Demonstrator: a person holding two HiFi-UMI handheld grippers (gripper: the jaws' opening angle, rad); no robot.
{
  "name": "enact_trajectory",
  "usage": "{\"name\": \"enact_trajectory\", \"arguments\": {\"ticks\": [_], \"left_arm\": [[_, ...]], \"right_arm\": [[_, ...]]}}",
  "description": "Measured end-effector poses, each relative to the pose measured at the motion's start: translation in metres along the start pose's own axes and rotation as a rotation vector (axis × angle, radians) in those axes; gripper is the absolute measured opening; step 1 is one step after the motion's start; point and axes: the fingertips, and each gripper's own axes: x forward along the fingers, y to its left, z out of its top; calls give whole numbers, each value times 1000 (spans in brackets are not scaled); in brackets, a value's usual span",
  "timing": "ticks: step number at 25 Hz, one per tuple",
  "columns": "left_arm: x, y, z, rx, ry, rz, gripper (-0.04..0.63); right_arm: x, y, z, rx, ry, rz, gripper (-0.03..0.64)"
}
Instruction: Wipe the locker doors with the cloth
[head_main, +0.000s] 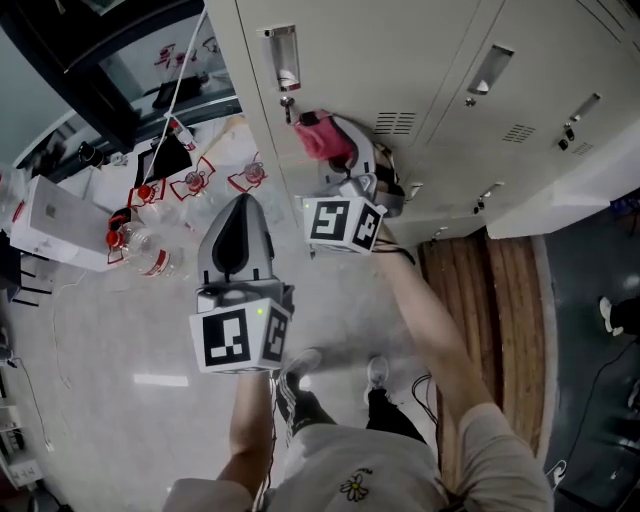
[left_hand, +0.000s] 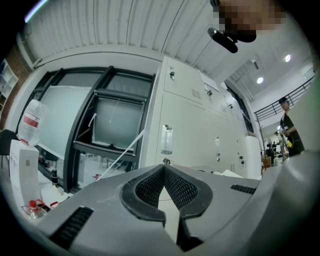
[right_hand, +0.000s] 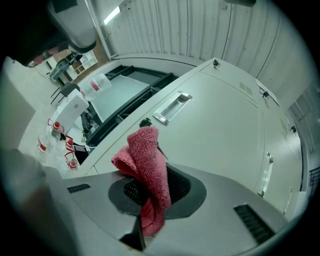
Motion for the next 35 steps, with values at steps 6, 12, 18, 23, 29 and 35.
{"name": "enact_trajectory", "arguments": {"ticks": [6, 12, 18, 23, 29, 35], "left_arm": [[10, -30, -4, -5, 4, -51, 17], [16, -48, -9, -14, 4, -69, 17], [23, -59, -12, -20, 6, -82, 17], [29, -66, -12, -20, 5, -94, 17], [32, -64, -12, -21, 7, -95, 17], [33, -65, -1, -16, -11, -109, 17]], "right_arm": [[-11, -39, -37, 2, 52, -59, 31], [-22, -78, -77, 1, 110, -126, 31], [-31, -105, -105, -10, 148, -170, 31], [-35, -117, -120, -3, 177, -193, 31], [-37, -124, -128, -10, 194, -207, 31], [-37, -124, -125, 24, 227, -194, 31]]}}
